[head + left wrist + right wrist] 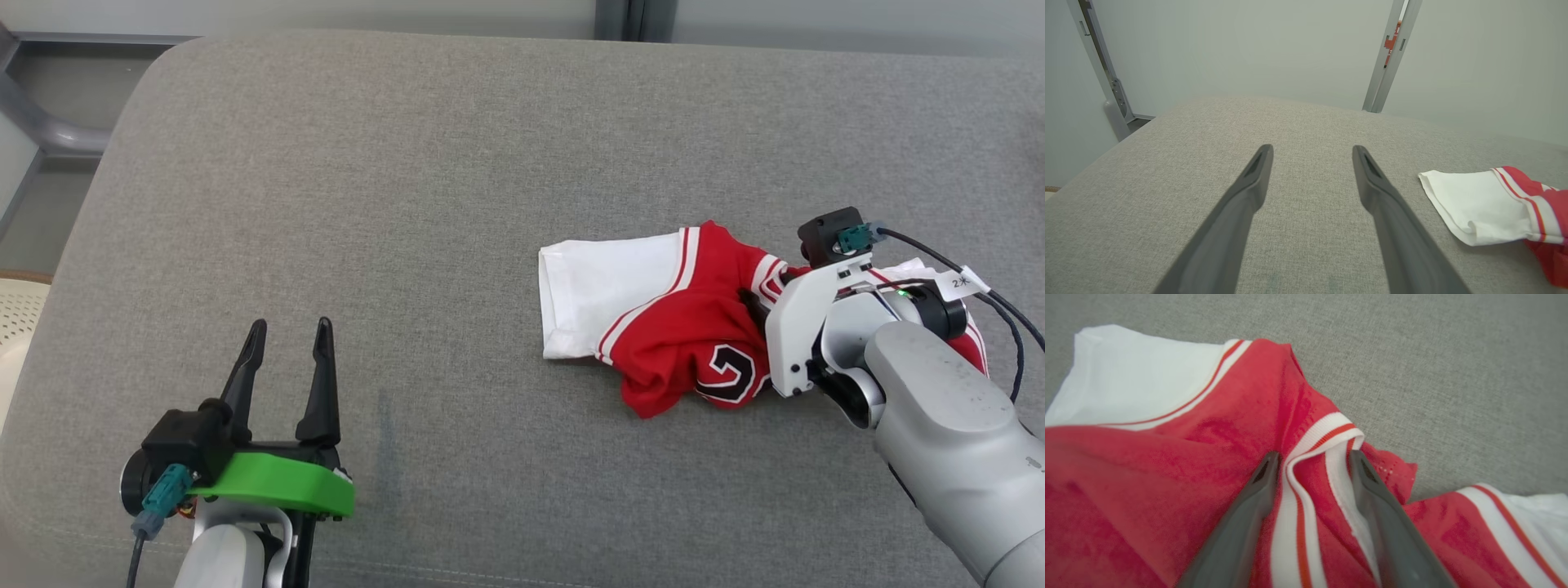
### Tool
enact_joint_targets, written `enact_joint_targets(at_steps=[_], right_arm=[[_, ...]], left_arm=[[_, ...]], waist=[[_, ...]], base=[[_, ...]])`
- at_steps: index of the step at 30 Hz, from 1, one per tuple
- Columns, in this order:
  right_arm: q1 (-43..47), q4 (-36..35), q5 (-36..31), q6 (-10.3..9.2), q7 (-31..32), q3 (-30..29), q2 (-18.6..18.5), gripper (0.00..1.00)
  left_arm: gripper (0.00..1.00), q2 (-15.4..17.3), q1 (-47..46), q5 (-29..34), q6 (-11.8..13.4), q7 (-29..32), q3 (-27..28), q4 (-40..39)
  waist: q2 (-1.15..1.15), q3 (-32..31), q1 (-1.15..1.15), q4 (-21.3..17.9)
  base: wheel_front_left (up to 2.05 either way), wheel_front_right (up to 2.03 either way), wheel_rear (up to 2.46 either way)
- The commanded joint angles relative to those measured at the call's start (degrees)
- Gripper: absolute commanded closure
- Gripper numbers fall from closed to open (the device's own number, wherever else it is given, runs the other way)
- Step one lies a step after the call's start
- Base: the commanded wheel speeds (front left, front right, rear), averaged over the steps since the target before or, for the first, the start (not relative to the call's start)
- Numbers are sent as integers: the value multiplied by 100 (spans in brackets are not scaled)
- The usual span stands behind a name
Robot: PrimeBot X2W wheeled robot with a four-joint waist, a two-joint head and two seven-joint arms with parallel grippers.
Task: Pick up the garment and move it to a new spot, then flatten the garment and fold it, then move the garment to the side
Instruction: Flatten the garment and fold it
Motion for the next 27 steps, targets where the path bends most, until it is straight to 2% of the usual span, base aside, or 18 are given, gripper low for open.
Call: enact_joint_targets(at_steps=[1, 7, 12, 16, 21, 27], right_arm=[[-73, 71, 85, -6, 7, 75, 3, 100], [-390, 67, 36, -6, -1004, 194, -112, 100], [-789, 177, -213, -6, -2115, 137, -53, 100], [-1121, 244, -534, -6, -2741, 87, 34, 100], [-1152, -44, -897, -6, -2926, 238, 216, 100], [-471, -618, -1126, -6, -2932, 581, 223, 100]], left_arm=[[0, -11, -101, 22, -21, -16, 19, 8], [0, -20, -110, 22, -22, -16, 42, 20], [0, -20, -107, 72, -19, -16, 83, 19], [0, 13, -99, 98, -19, -16, 155, -11], [0, 26, -18, 124, -19, -16, 257, -32], [0, 14, 103, 122, -19, -16, 242, -37]], waist=[[0, 20, 0, 11], [0, 8, 0, -32], [0, -69, 0, -103], [0, -131, 0, -163], [0, -219, 0, -256], [0, -356, 0, -327]], base=[[0, 0, 0], [0, 0, 0], [0, 0, 0], [0, 0, 0], [0, 0, 0], [0, 0, 0]])
